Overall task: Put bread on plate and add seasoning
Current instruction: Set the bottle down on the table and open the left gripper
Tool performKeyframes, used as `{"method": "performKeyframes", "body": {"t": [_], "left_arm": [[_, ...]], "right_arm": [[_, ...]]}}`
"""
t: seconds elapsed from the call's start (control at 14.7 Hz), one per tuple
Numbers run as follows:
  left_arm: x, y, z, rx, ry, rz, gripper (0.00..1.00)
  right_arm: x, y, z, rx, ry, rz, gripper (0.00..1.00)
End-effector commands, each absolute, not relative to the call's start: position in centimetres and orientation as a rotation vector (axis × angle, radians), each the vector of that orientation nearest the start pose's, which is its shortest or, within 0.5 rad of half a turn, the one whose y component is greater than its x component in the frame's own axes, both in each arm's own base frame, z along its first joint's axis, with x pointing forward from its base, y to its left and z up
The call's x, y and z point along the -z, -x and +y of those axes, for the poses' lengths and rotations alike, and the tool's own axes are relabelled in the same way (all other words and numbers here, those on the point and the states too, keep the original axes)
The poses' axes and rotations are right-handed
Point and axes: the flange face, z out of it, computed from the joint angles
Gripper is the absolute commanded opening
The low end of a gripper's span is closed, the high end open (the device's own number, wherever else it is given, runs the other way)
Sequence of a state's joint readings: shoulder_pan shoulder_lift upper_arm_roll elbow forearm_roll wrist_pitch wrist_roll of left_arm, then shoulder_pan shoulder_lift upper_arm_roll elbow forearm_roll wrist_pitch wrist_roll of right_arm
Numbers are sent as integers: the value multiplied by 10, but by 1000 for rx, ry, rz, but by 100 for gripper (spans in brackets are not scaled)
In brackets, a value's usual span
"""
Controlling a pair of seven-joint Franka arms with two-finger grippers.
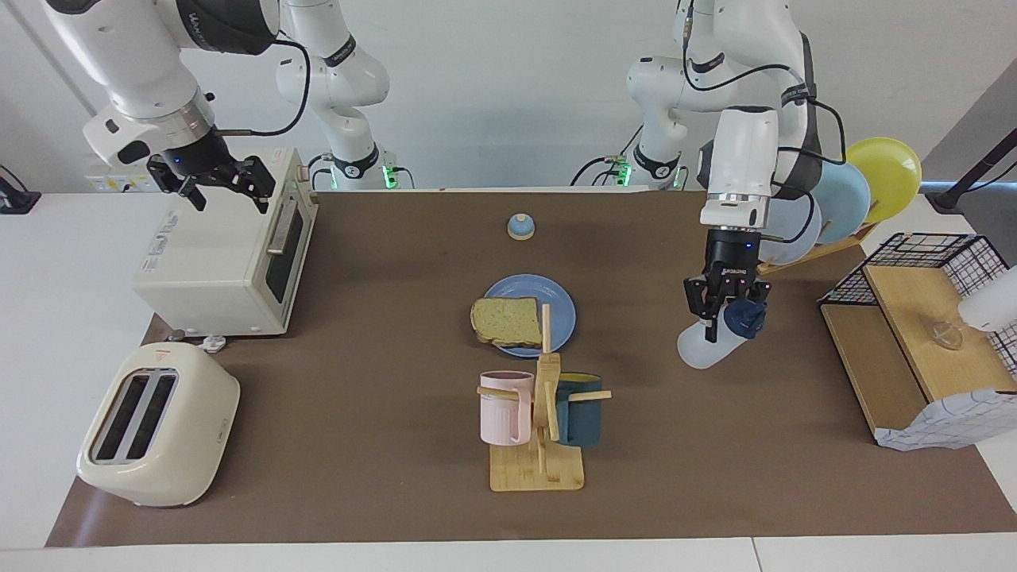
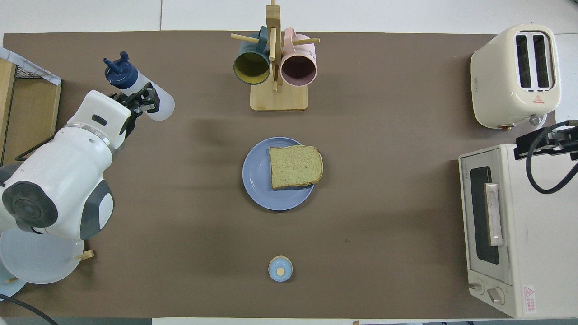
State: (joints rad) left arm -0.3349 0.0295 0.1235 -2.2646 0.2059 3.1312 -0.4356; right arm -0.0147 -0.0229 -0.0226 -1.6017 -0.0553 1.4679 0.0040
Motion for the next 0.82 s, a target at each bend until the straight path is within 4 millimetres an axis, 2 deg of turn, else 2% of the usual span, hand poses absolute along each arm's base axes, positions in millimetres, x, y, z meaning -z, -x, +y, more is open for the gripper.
{"method": "performKeyframes", "body": {"t": [0.0,0.34,0.55,0.75], "left_arm": [[-409,-555,-143,1437,3036,-9,22],[-382,-553,-148,1448,3024,81,22],[-357,-552,-148,1442,3017,133,22],[-345,-543,-148,1432,2998,212,22]], "right_arm": [[-615,-534,-28,-195,3182,56,100],[-615,-534,-28,-195,3184,56,100],[-615,-534,-28,-193,3184,53,100],[-615,-534,-28,-193,3184,56,100]]}}
